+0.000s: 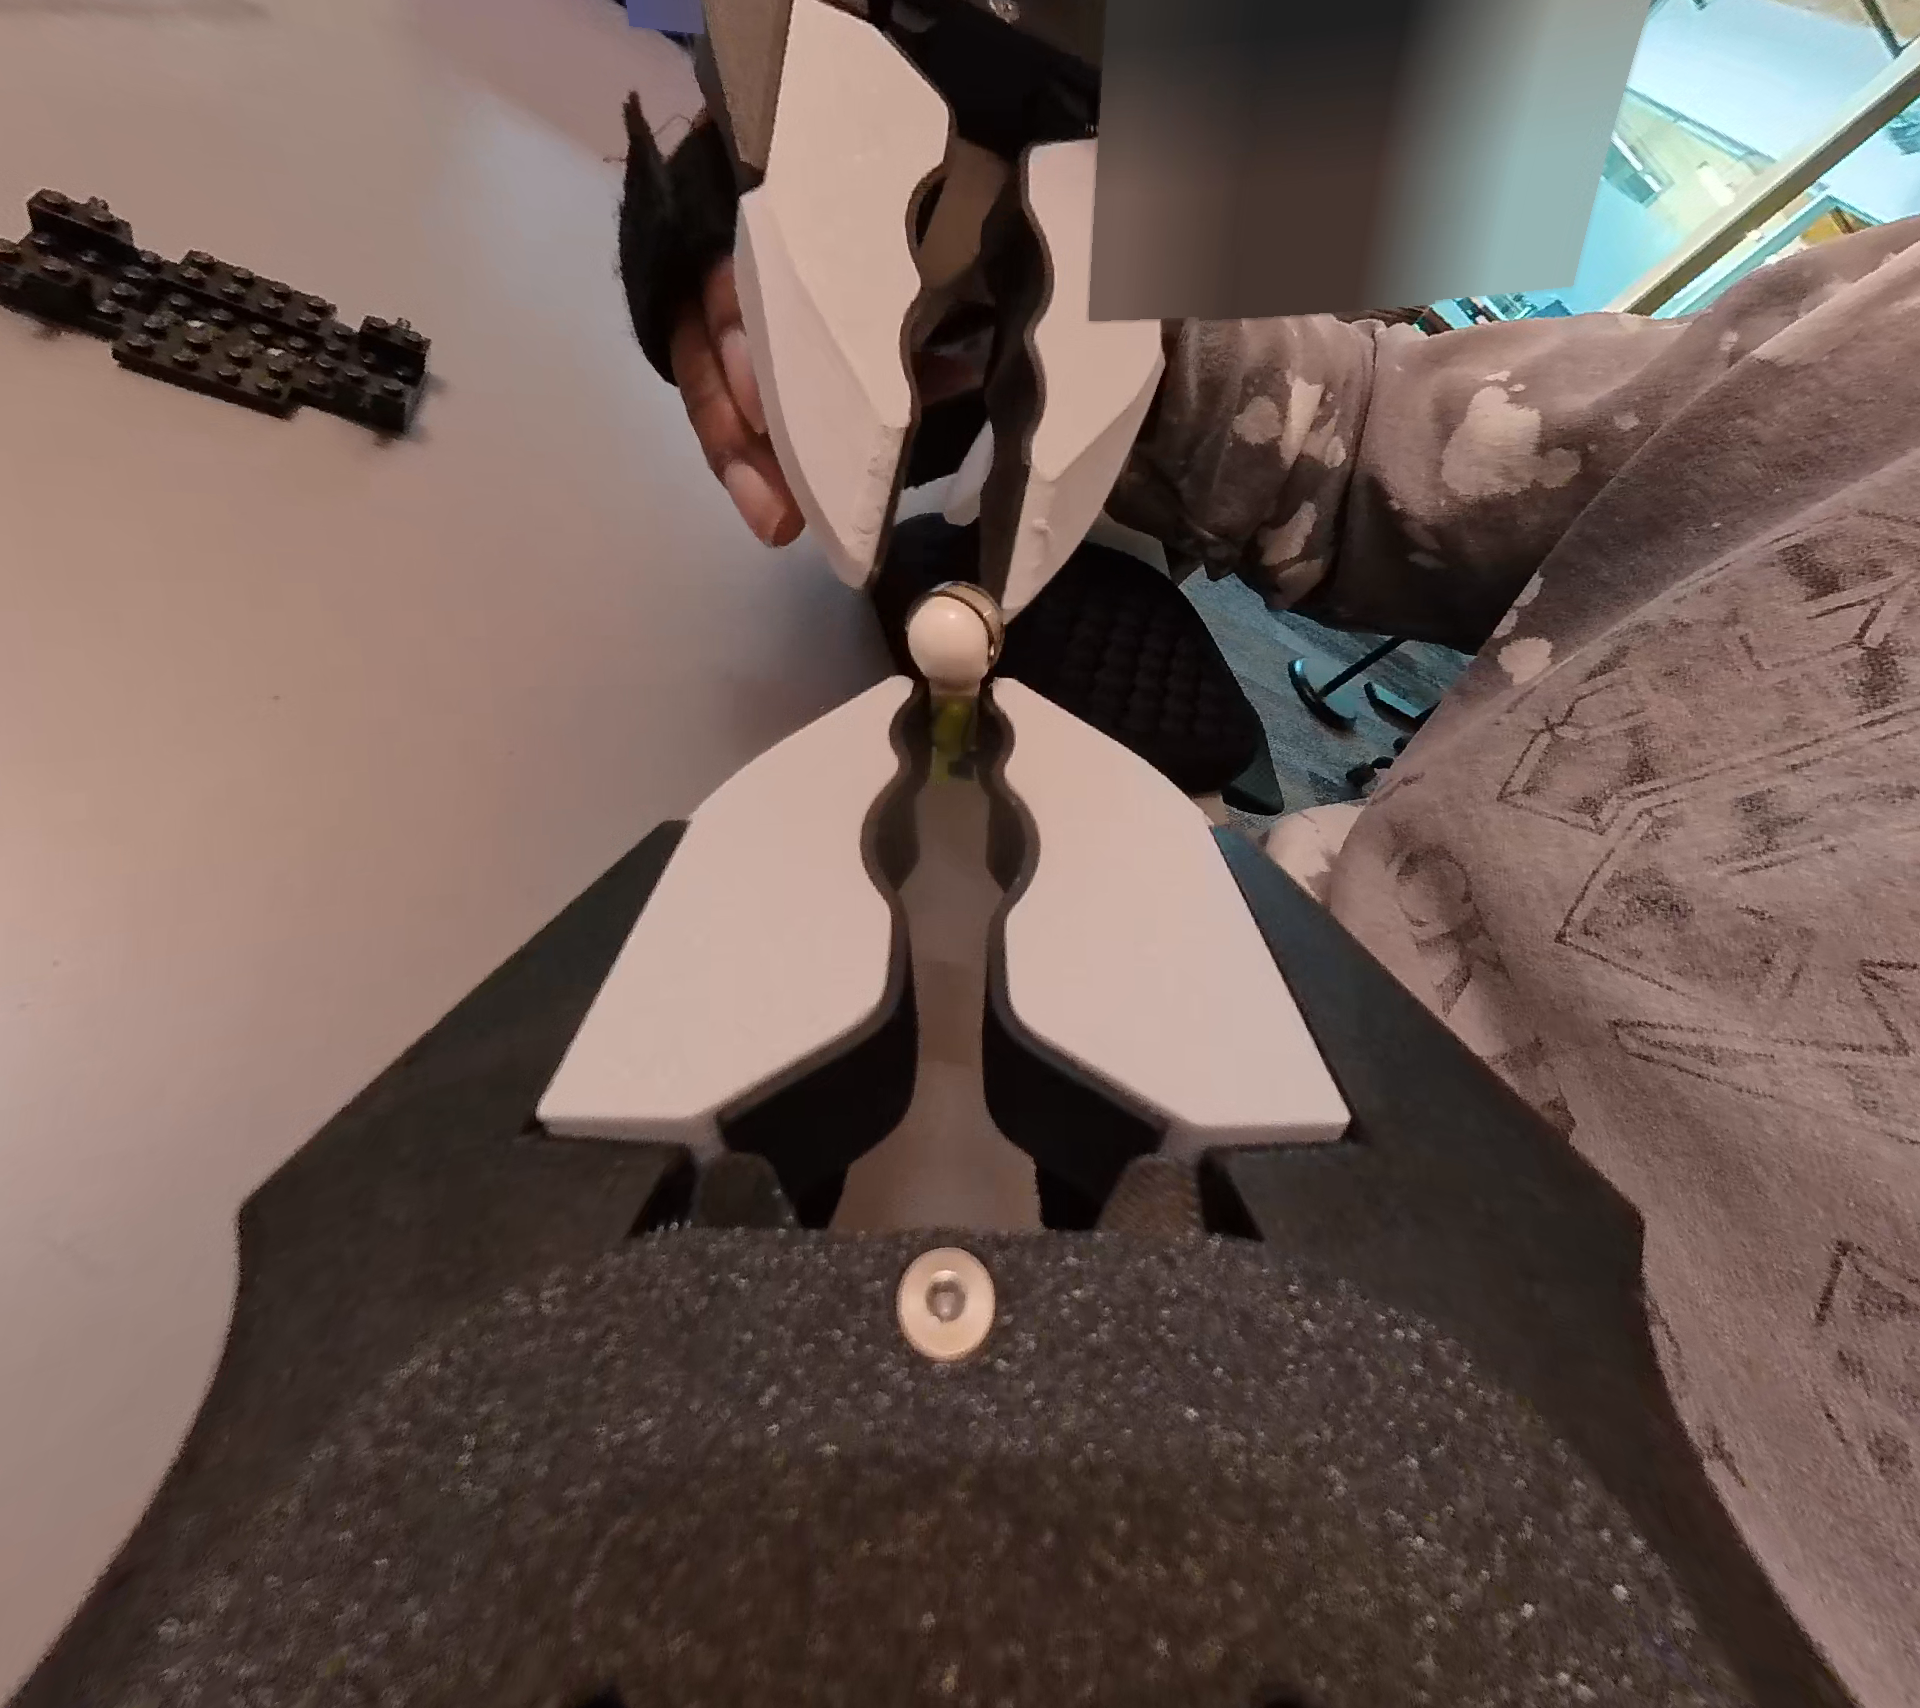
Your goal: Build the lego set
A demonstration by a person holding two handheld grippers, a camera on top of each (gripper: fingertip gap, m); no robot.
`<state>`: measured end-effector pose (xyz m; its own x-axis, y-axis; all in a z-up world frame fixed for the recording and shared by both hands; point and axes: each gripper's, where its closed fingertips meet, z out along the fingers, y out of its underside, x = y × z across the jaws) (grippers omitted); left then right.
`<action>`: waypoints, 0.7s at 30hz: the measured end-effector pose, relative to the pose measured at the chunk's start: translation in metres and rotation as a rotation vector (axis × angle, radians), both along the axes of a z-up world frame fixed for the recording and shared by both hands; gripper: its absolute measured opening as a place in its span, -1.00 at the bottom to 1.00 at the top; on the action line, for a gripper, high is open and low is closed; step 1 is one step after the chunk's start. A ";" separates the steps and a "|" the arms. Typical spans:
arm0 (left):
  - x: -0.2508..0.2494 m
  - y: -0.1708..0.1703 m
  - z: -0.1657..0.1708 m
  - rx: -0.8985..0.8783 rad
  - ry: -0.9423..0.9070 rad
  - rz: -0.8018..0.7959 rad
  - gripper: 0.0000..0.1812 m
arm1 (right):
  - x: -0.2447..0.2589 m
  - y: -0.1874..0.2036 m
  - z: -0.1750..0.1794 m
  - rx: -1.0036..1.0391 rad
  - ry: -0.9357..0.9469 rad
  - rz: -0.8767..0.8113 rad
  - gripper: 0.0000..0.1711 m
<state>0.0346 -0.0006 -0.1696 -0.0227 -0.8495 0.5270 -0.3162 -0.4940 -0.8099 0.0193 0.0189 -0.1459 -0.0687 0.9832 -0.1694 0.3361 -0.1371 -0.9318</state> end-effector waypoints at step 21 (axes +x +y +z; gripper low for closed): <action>0.000 0.000 -0.002 -0.003 0.008 0.000 -0.91 | 0.000 -0.001 0.001 0.016 0.007 -0.038 -0.81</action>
<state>0.0350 -0.0007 -0.1716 -0.0185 -0.8478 0.5300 -0.3222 -0.4968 -0.8058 0.0197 0.0181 -0.1449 -0.0323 0.9876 -0.1537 0.3244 -0.1351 -0.9362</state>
